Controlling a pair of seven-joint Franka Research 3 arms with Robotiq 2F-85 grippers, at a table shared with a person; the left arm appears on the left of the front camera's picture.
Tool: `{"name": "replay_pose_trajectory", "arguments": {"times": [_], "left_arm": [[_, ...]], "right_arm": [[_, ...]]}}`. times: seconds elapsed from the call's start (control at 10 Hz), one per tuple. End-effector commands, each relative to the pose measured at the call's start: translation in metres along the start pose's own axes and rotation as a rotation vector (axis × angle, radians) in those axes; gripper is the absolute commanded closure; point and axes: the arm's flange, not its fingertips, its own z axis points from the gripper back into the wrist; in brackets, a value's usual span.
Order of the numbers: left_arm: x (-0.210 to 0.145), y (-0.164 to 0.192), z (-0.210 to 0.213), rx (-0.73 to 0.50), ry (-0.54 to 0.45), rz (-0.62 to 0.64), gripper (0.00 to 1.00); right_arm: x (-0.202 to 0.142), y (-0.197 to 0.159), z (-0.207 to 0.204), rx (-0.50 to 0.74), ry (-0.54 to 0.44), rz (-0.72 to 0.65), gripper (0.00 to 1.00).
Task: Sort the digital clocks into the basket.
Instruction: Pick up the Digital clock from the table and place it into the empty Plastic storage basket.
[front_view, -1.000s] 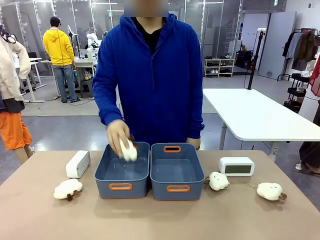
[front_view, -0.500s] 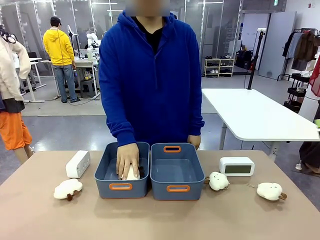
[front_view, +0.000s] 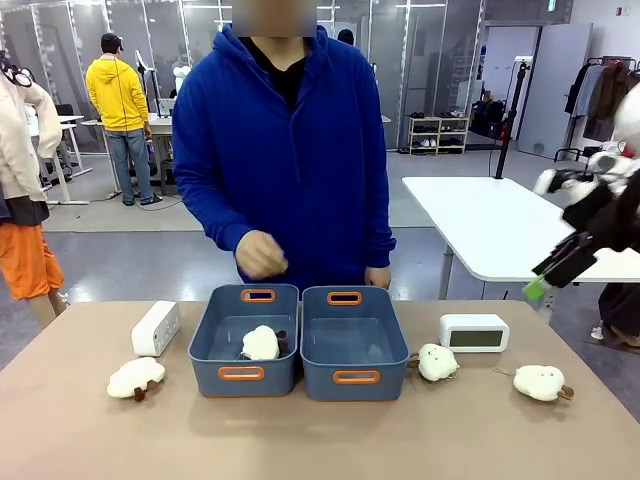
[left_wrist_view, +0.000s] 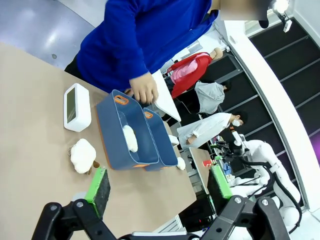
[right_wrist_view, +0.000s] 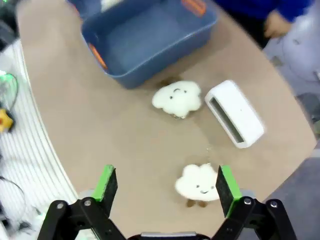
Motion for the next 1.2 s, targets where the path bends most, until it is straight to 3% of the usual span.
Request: {"name": "replay_pose_trajectory", "arguments": {"times": [0.0,0.2,0.3,0.4,0.7,0.8,0.9,1.1], "left_arm": [[0.001,-0.001,0.001,-0.019,-0.011,-0.010,0.00],[0.001,-0.001,0.001,-0.019,-0.011,-0.010,0.00],[0.001,-0.001,0.001,-0.019,-0.011,-0.010,0.00],[0.001,-0.001,0.001,-0.019,-0.011,-0.010,0.00],[0.001,-0.001,0.001,-0.019,-0.011,-0.010,0.00],[0.001,-0.001,0.001,-0.019,-0.011,-0.010,0.00],[0.001,-0.001,0.001,-0.019,-0.011,-0.010,0.00],[0.001,-0.001,0.001,-0.019,-0.011,-0.010,0.00]], "right_arm": [[0.016,-0.021,-0.026,-0.165,0.171,0.407,0.00],[0.032,-0.034,-0.064,-0.157,0.249,0.459,0.00],[0.031,-0.039,-0.072,-0.148,0.239,0.452,0.00],[0.035,-0.019,-0.056,-0.093,0.241,0.397,0.00],[0.035,-0.019,-0.056,-0.093,0.241,0.397,0.00],[0.034,-0.025,-0.063,-0.106,0.259,0.429,0.00],[0.042,-0.041,-0.073,-0.036,0.171,0.445,0.00],[0.048,-0.061,-0.102,-0.039,0.223,0.459,0.00]]}}
